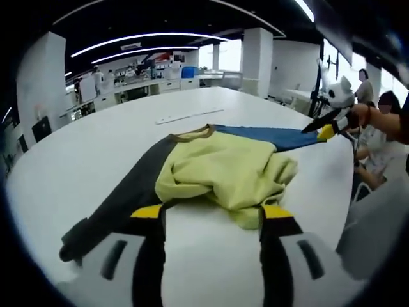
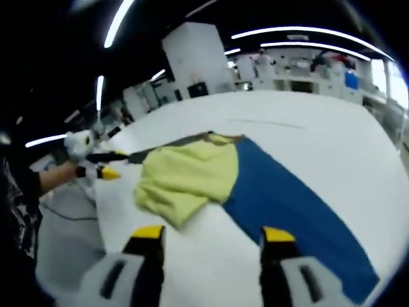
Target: Fold the garment on the visible template until the final outline fits inside the template.
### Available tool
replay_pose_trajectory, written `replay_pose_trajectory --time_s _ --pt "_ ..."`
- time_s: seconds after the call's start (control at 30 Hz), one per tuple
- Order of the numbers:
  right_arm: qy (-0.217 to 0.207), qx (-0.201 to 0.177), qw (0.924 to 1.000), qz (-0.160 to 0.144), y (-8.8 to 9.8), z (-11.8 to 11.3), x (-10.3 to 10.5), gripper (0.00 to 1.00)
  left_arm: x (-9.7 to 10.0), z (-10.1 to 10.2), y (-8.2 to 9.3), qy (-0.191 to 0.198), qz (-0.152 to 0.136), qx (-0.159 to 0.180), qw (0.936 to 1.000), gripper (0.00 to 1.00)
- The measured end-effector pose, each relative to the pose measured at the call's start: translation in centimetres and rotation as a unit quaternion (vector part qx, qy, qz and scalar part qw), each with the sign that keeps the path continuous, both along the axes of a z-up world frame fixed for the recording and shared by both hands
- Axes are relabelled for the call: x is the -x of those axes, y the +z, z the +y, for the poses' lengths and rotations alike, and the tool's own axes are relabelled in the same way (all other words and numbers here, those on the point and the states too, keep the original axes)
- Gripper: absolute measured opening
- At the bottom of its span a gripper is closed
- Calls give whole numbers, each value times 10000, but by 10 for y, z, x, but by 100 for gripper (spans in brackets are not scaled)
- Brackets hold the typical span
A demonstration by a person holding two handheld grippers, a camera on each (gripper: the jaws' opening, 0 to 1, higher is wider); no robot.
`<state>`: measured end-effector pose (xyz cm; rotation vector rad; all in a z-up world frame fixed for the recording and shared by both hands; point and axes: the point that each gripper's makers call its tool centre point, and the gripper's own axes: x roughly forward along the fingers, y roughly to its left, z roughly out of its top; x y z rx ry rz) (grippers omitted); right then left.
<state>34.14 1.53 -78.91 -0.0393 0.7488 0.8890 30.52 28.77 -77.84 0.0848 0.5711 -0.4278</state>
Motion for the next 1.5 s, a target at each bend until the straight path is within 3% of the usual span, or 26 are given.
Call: replay_pose_trajectory --time_s 0.2,0.43,0.87,1.03,1.2,1.33,1.5 --pt "426 243 9988 -48 -14 25 6 59 -6 -6 -17 -289 148 -36 9995 48" --pt "612 138 9980 67 -23 53 13 55 -6 -14 -33 -543 385 -14 9978 46" --pt "690 112 9975 69 -42 76 16 32 -18 -29 -55 -674 493 105 9965 28" --pt "666 74 9977 120 -44 81 15 20 -16 -41 -60 -815 602 142 9948 16" --pt "698 47 9975 96 -43 83 17 6 -16 -40 -62 -752 637 68 9951 9" --pt "707 -46 9974 87 -36 84 18 3 -16 -42 -61 -674 627 41 9957 1" --pt "745 -220 9970 65 -20 84 19 1 -7 -40 -48 -493 594 51 9970 0"
